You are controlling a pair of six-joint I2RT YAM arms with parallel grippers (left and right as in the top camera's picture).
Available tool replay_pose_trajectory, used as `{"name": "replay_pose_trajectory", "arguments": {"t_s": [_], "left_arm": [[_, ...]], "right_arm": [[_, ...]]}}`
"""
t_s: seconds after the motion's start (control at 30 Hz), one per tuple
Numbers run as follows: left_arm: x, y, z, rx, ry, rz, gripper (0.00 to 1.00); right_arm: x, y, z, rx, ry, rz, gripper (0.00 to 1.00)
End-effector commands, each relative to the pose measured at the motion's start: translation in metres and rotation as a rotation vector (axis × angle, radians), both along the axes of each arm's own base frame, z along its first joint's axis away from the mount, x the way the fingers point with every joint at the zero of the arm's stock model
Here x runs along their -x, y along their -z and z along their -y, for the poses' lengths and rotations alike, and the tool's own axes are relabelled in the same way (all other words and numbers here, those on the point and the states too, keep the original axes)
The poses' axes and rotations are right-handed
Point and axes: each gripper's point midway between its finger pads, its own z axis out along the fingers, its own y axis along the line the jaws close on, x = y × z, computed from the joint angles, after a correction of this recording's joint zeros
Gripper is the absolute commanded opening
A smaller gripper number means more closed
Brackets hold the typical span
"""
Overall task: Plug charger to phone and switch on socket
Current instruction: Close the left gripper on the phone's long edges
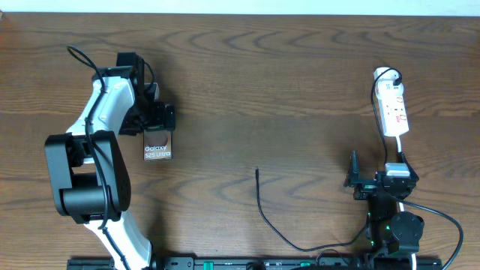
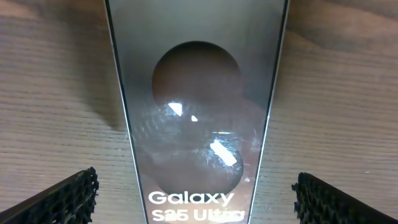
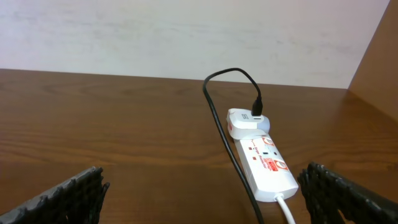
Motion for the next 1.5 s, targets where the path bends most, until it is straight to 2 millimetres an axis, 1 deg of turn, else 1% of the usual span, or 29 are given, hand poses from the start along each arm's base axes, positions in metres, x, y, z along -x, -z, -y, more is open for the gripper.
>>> {"name": "replay_pose_trajectory", "arguments": {"t_s": [0.0, 0.27, 0.63, 0.9, 1.07, 1.47], "left_arm": [[0.005, 0.006, -0.002, -0.007, 0.004, -0.020, 0.99], [0.009, 0.019, -0.002, -0.008, 0.003, -0.012, 0.99], [0.006, 0.024, -0.002, -0.009, 0.004, 0.009, 0.99], [0.010, 0.037, -0.002, -0.010, 0.004, 0.015, 0.99], [0.011, 0.038, -0.002, -0.010, 0.004, 0.014, 0.99], [0.001, 0.038, -0.002, -0.013, 0.004, 0.055, 0.99]], "right_arm": [[0.000, 0.001, -0.002, 0.013, -0.010, -0.005, 0.99], [0.000, 0.001, -0.002, 0.013, -0.010, -0.005, 0.99], [0.000, 0.001, -0.002, 0.013, -0.010, -0.005, 0.99], [0.000, 0.001, -0.002, 0.013, -0.010, -0.005, 0.99], [0.000, 0.001, -0.002, 0.013, -0.010, -0.005, 0.99], [0.000, 0.001, -0.002, 0.013, -0.010, -0.005, 0.99]]}}
